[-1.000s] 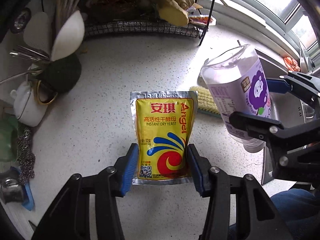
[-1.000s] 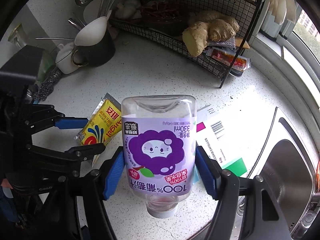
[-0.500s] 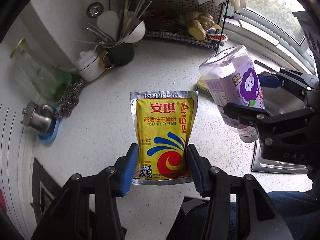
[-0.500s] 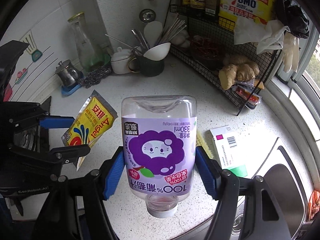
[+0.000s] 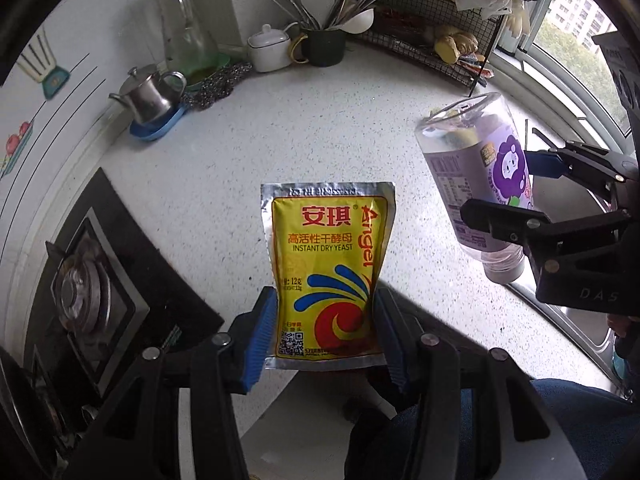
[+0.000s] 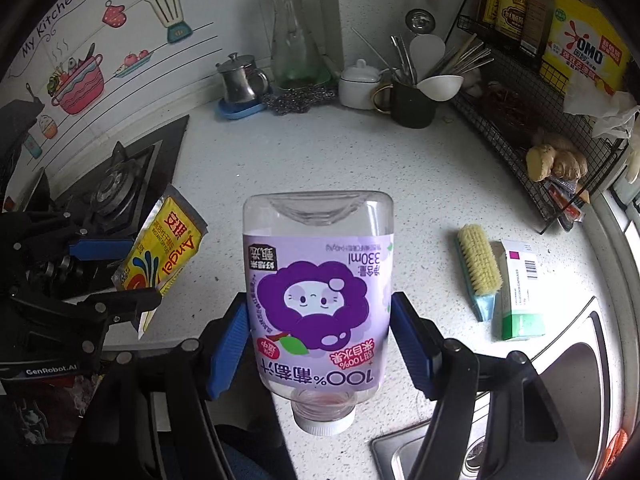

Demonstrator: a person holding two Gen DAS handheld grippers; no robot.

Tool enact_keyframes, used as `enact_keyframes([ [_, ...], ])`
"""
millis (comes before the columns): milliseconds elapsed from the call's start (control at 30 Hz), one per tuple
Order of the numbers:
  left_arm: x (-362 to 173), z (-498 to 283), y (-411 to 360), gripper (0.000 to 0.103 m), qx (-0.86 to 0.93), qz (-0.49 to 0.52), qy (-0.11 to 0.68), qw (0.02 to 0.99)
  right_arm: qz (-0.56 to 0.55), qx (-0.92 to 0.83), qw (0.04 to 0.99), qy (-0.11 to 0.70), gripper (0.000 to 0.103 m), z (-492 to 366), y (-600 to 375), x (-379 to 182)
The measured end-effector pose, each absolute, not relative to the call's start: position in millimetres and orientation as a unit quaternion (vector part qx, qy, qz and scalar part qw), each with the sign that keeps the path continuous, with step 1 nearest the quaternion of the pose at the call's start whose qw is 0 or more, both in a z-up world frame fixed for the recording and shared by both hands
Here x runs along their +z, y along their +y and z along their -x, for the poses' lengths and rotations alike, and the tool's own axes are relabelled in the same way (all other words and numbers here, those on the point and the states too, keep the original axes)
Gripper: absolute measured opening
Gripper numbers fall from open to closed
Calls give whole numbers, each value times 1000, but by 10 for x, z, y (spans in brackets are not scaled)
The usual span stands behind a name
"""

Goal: Collect trash
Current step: 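Carry the yeast sachet and juice bottle down to the red bucket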

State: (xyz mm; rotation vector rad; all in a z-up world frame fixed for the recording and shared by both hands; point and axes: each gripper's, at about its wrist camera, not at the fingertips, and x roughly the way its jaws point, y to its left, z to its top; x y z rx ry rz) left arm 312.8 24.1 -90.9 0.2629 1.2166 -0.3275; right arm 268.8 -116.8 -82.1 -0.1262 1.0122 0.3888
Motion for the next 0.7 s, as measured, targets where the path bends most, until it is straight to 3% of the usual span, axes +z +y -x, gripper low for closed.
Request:
enact_keyframes([
  [367, -1020, -2183, 911, 47, -117, -101, 564, 811, 82, 198, 853, 476, 67, -1784, -586, -912],
  [700, -2059, -1544, 1085, 47, -104, -55, 635, 764, 80, 191, 826, 524, 66, -1175, -312, -1744],
])
